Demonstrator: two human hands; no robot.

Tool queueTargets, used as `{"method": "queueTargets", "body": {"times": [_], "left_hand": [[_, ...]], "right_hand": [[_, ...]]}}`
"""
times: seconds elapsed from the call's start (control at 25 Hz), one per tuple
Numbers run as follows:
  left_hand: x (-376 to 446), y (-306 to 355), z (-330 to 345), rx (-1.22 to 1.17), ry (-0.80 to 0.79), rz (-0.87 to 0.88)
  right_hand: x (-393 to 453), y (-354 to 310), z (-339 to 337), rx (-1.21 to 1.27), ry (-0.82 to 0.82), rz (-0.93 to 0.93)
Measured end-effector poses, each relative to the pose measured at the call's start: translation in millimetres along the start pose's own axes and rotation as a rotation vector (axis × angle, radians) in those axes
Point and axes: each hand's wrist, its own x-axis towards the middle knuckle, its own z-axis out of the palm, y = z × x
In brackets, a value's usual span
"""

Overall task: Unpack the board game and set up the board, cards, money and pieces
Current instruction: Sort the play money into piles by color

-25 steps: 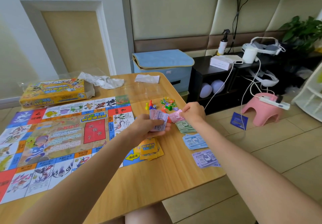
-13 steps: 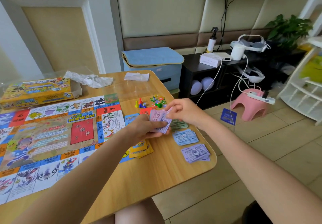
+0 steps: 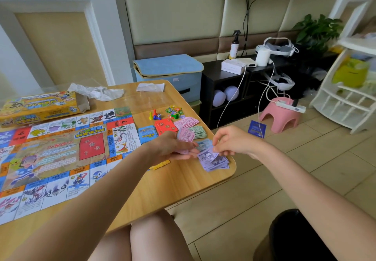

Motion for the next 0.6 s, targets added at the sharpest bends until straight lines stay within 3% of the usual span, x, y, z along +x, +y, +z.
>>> {"method": "queueTargets", "body": {"times": [0.2,0.36,0.6], "left_hand": [[-2.8,1.2,1.3,-0.262,-0.013,-0.056],[-4.8,1.9,-5.1,-0.184,-0.049,-0.029],[4.1,7.2,-13.8,-0.173,0.023,0.026]], "right_hand": [[-3.5,11.4,14.3,-0.214,0.111,0.009],[5.3,-7.8,4.9,0.081,0.226,-0.085],[31.9,-25.8,12.0,0.183,0.151,-0.144]]}}
